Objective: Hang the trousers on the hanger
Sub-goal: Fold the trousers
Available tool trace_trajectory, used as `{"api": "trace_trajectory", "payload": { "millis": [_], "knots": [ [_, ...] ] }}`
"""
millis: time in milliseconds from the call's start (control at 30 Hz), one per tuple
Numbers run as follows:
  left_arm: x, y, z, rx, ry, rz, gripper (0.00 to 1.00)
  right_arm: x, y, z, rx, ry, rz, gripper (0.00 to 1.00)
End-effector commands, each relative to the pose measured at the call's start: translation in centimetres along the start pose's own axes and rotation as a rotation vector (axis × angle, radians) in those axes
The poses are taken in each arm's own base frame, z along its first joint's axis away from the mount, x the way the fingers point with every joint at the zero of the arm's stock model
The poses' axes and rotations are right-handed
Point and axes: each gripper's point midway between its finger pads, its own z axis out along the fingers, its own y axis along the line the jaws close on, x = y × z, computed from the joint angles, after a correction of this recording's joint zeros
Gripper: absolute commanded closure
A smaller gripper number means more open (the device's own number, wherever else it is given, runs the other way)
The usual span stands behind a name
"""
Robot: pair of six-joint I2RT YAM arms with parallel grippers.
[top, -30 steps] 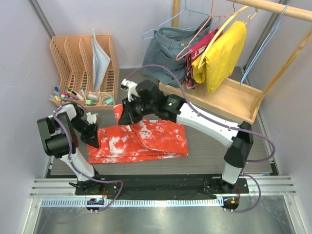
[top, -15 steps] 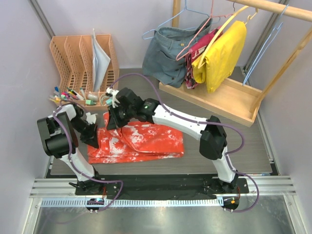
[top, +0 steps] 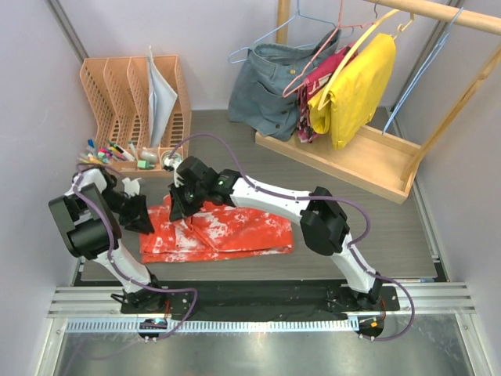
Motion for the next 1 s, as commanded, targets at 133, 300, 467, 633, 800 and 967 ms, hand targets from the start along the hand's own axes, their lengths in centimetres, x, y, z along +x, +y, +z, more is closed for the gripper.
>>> {"api": "trace_trajectory", "payload": {
  "millis": [133,300,467,633,800,967],
  "knots": [
    [-0.3,-0.5,-3.9,-0.012,-0.108,-0.003,0.69,-2.3,2.9,0.9,-0.057,-0.083,-0.033,0.99],
    [-0.1,1.5,-2.8,-0.073,-0.079,-0.033,0.69,-2.7,3.4,0.5,-0.057,-0.098,-0.030,0.99],
    [-0.5,2.6,-1.0,-0.044,-0.025,-0.073,0.67,-2.9,4.4,0.7,-0.072,-0.107,-0.013,0.99],
    [0.2,3.1,0.4,-0.024,0.029,-0.097,0.96,-3.6,5.6,1.2,-0.095,-0.126,-0.009,0.99],
    [0.9,3.3,1.2,-0.027,0.042,-0.101,1.00,-3.3,5.7,1.9,-0.103,-0.115,0.005,0.99],
    [0.8,3.0,1.0,-0.017,0.032,-0.092,0.97,-2.0,5.0,3.5,-0.091,-0.088,0.009,0.99]
  ]
}}
